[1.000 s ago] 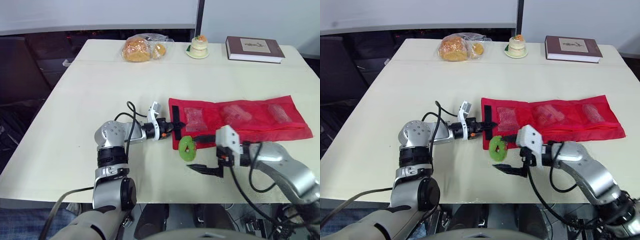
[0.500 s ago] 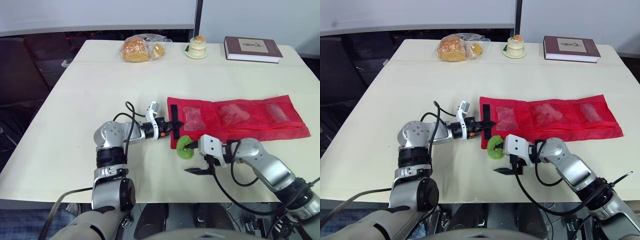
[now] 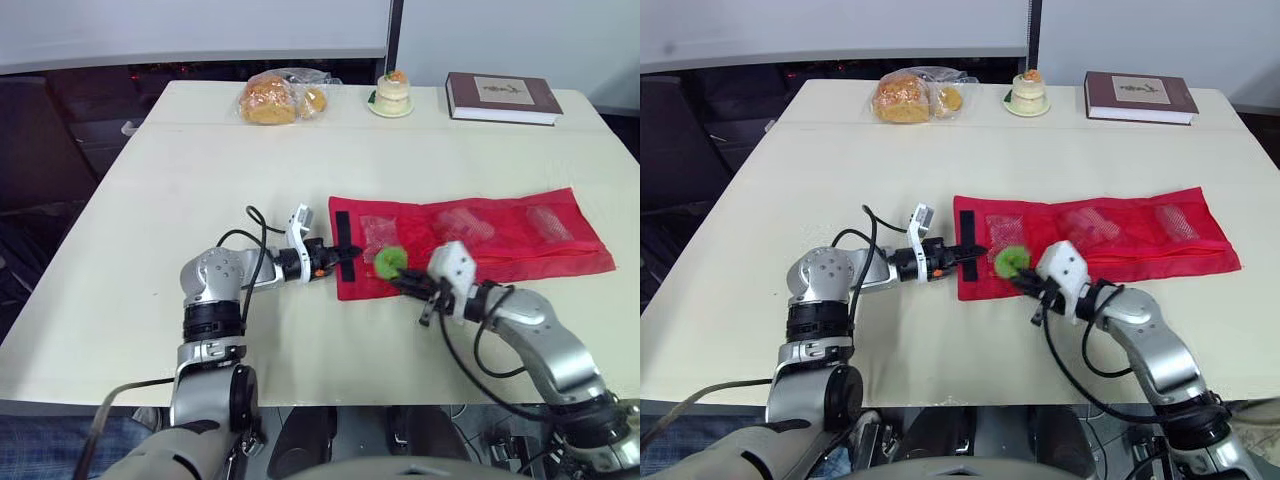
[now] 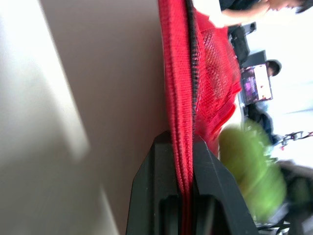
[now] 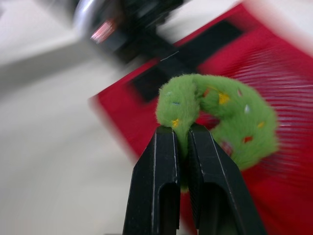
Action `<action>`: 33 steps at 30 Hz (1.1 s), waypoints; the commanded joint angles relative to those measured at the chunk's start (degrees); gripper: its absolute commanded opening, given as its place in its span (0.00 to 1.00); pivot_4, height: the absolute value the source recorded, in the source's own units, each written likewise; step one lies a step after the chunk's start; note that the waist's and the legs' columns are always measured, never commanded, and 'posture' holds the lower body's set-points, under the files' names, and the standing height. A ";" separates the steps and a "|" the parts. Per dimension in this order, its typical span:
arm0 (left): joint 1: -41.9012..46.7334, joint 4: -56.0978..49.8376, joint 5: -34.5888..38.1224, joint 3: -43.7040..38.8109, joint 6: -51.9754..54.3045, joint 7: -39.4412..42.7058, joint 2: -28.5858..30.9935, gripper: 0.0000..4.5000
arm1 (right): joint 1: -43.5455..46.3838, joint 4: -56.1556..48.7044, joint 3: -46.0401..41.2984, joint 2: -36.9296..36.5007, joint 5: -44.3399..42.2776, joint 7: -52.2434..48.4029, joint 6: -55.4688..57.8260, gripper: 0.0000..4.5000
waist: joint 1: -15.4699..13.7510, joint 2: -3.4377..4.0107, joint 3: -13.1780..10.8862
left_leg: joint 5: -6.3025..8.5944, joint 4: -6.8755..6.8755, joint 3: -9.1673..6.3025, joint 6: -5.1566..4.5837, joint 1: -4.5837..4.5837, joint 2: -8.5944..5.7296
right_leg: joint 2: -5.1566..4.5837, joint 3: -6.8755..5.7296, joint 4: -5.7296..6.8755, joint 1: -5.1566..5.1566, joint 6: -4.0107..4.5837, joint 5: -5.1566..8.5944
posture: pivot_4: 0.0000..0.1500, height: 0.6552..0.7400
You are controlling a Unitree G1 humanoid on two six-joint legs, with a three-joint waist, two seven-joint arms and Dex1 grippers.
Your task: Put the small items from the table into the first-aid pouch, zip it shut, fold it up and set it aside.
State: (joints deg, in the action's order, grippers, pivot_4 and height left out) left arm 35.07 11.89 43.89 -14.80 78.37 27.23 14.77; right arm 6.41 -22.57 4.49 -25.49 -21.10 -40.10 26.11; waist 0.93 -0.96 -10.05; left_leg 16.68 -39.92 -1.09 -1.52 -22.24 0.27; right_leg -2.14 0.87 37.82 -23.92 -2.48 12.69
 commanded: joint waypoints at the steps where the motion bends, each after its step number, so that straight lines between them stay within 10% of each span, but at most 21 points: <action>1: -2.78 -0.67 -3.08 1.36 -3.25 1.58 5.03 0.00 | -3.15 -2.02 -9.70 1.18 -4.32 4.97 1.32 0.02 | -0.02 0.00 0.00 | 0.00 0.03 0.00 0.00 0.02 0.00 | 0.00 0.00 0.00 0.00 0.01 0.00 | 1.00 1.00; 17: -1.86 14.38 -16.45 18.37 -27.13 26.57 28.68 0.00 | -1.26 12.89 -31.99 1.81 3.81 30.99 -4.27 0.02 | 1.45 0.01 0.00 | -0.06 0.79 0.69 0.05 0.52 0.13 | 0.44 0.27 0.05 -0.09 0.26 0.16 | 1.00 1.00; 26: 6.27 31.43 -23.83 20.80 -41.58 30.33 30.03 0.00 | -3.83 11.10 -32.33 1.51 2.71 31.00 -3.02 0.02 | 1.33 0.09 0.04 | -0.07 0.92 0.72 0.03 0.57 0.17 | 0.59 0.33 0.08 -0.12 0.27 0.21 | 1.00 1.00; 32: 10.75 36.94 -24.75 17.49 -49.06 28.81 27.55 0.00 | -8.00 4.22 -33.36 2.13 -7.41 24.22 0.51 0.64 | 1.46 0.10 0.04 | -0.07 0.92 0.75 0.03 0.56 0.22 | 0.66 0.37 0.07 -0.12 0.14 0.26 | 1.00 1.00; 33: 11.23 37.52 -25.14 17.00 -50.05 28.74 27.48 0.16 | -9.29 3.12 -33.41 1.85 -8.40 23.40 1.34 0.79 | 1.46 0.08 0.03 | -0.07 0.92 0.73 0.03 0.55 0.25 | 0.67 0.35 0.08 -0.13 0.12 0.27 | 1.00 1.00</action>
State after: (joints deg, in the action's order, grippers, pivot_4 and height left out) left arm 45.57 47.05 21.32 4.18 30.27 58.83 41.33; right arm -1.81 -15.68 -27.51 -22.79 -26.95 -15.04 26.44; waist 2.40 -0.88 -10.02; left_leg 16.60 -39.01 -0.38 -1.49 -21.70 0.53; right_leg -1.46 1.20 37.89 -24.06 -2.36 12.96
